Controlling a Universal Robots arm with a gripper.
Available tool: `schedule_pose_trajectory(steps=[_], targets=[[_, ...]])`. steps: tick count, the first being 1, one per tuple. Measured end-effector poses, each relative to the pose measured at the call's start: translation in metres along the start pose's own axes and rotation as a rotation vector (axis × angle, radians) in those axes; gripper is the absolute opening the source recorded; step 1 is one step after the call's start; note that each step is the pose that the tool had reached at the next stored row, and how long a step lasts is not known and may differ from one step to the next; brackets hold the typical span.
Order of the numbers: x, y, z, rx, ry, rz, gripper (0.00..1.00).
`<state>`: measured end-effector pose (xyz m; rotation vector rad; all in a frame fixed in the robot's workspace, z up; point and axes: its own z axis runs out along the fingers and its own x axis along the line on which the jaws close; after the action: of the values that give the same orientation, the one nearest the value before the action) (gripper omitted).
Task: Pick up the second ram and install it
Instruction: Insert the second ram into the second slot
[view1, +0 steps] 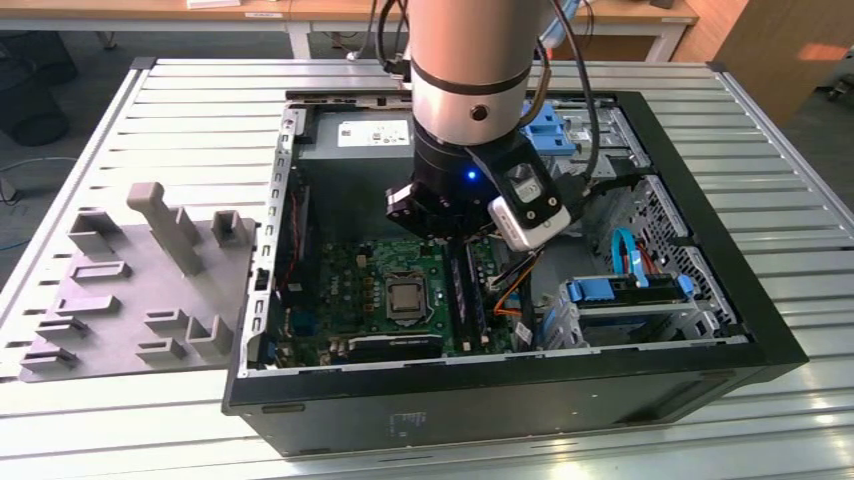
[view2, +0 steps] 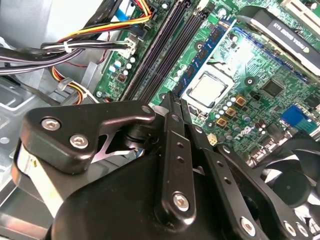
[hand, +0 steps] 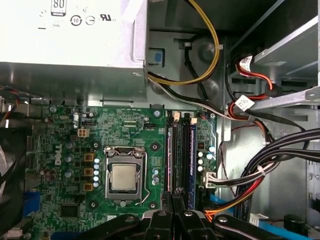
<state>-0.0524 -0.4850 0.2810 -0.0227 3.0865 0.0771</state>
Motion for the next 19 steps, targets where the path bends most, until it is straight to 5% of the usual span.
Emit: schedule_pose_trajectory(steps=[19], targets=[[-0.0012, -0.0006, 0.0107, -0.0003, -0.0001, 0.002, 0.12]])
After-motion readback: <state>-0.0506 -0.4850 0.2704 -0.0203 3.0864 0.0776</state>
